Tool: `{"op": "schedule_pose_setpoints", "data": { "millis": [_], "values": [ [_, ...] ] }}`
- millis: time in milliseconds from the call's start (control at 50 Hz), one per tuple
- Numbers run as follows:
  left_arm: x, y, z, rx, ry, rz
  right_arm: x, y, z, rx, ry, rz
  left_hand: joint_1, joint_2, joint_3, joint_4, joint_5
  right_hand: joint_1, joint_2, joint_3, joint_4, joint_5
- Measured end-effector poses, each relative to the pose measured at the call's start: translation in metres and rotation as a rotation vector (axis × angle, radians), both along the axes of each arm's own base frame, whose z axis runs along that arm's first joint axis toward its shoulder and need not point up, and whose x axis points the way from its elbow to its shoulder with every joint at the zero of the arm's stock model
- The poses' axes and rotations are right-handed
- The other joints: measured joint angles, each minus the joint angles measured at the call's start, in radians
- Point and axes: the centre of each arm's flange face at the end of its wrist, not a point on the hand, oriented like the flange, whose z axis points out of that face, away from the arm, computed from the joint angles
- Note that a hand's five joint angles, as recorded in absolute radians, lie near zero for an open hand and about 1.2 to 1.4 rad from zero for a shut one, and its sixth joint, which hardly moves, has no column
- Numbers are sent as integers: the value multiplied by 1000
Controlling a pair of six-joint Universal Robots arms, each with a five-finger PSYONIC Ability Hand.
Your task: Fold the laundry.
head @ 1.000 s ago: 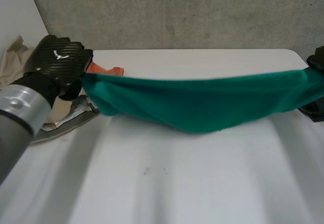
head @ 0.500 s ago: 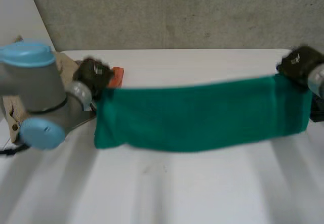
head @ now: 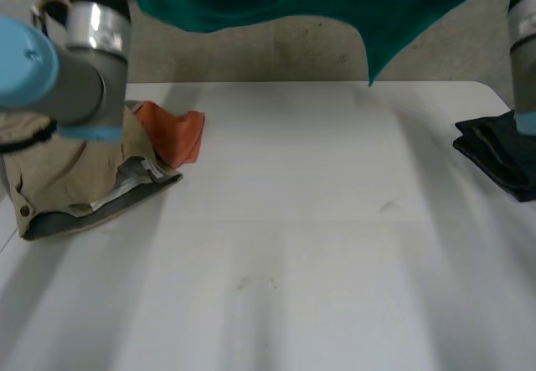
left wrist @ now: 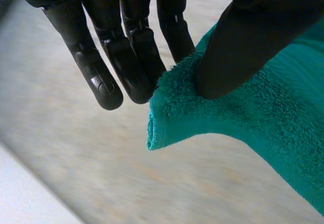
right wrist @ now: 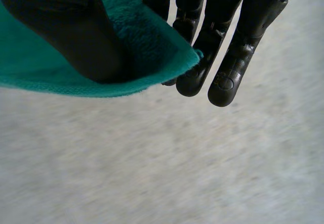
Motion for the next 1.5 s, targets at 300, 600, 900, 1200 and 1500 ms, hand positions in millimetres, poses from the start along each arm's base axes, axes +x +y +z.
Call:
{"op": "schedule_pose_setpoints", "data": {
  "millis": [300, 600, 900, 1200, 1500],
  "values": [
    [1, 35, -189, 493, -252, -45, -4, 30, -173, 614, 118, 23, 0, 1, 0, 0, 0, 3, 0, 0, 0, 0],
    [38, 114, -174, 651, -384, 0, -31, 99, -151, 955, 195, 37, 0, 1, 0, 0, 0, 3, 0, 0, 0, 0],
    [69, 203, -153, 1072, -541, -37, -95, 154, -126, 1233, 428, -117, 0, 1, 0, 0, 0, 3, 0, 0, 0, 0],
    [32, 96, -179, 885, -477, 68, -67, 77, -158, 1011, 491, -153, 0, 1, 0, 0, 0, 3, 0, 0, 0, 0],
    [-3, 1, 44, -209, -74, 180, -16, 8, 47, -179, 104, -133, 0, 1, 0, 0, 2, 3, 0, 0, 0, 8]
  ]
}}
